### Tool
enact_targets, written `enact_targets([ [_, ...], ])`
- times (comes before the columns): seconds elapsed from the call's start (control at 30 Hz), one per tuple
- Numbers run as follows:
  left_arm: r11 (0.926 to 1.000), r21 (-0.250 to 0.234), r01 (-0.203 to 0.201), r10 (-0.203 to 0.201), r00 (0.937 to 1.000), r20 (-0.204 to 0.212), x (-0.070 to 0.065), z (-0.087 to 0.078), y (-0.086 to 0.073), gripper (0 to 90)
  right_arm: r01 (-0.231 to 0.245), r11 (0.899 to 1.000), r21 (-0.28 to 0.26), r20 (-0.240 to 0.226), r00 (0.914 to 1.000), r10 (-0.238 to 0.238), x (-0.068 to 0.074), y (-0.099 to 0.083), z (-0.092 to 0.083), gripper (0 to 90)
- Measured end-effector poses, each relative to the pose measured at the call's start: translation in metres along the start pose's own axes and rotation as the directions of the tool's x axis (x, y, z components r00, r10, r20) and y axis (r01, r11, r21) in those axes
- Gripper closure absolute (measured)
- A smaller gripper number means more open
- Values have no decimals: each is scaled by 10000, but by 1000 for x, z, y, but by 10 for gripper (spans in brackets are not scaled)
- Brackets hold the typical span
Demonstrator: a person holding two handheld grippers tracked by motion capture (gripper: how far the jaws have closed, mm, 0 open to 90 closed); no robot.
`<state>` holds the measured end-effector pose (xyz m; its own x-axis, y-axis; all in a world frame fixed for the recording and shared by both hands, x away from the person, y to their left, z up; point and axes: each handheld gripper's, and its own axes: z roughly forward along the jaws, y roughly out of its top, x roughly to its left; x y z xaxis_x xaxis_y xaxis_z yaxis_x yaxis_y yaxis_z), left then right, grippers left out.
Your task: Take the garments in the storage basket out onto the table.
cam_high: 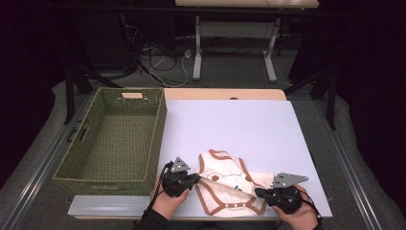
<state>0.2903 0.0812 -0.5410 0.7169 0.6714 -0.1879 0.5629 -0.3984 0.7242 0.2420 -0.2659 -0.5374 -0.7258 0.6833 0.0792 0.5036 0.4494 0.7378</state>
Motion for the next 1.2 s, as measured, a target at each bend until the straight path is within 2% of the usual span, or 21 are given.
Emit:
enact_targets([
  [0.1,9999,-6,106,-106,9999,1,-1,-3,-2,840,161,9998,103,78,9998,-162,-1,0,1,817],
  [0.2,10000,-63,46,-46,10000,-33,0,-6,-4,840,77,9997,-227,67,9999,-76,-2,0,1,737],
  [0.27,9996,-118,256,-256,9997,-19,-1,-8,-6,840,-94,9988,-485,95,9999,99,-3,0,-1,685],
  [0.4,9997,-104,212,-213,9998,-30,1,-10,-8,840,-33,9966,-818,230,9997,52,-5,4,-4,622],
  [0.47,9989,-187,425,-425,9991,22,0,-12,-9,840,-40,9948,-1021,316,9995,73,-7,5,-4,599],
  [0.5,9994,-149,308,-308,9995,20,1,-13,-9,840,-99,9948,-1010,337,9993,134,-8,5,-3,589],
  [0.57,9989,-212,420,-419,9991,73,-1,-14,-11,840,-159,9949,-997,338,9992,193,-9,5,-1,578],
  [0.6,9994,-187,283,-283,9996,49,-1,-16,-11,839,-217,9948,-990,340,9991,252,-9,6,0,570],
  [0.73,9990,-271,346,-343,9994,91,-4,-21,-15,839,-246,9940,-1067,332,9990,283,-10,10,4,549],
  [0.8,9994,-249,236,-235,9997,52,-4,-25,-17,839,-131,9939,-1096,400,9990,176,-10,13,7,540],
  [0.9,9988,-286,388,-387,9992,44,-4,-29,-23,836,139,9928,-1193,570,9984,-71,-11,19,10,527],
  [1.0,9989,-127,459,-458,9989,106,-6,-30,-29,834,326,9921,-1212,675,9974,-245,-13,24,12,518],
  [1.2,9976,-188,664,-664,9978,38,-5,-33,-33,821,395,9909,-1285,796,9964,-294,-20,31,17,489],
])
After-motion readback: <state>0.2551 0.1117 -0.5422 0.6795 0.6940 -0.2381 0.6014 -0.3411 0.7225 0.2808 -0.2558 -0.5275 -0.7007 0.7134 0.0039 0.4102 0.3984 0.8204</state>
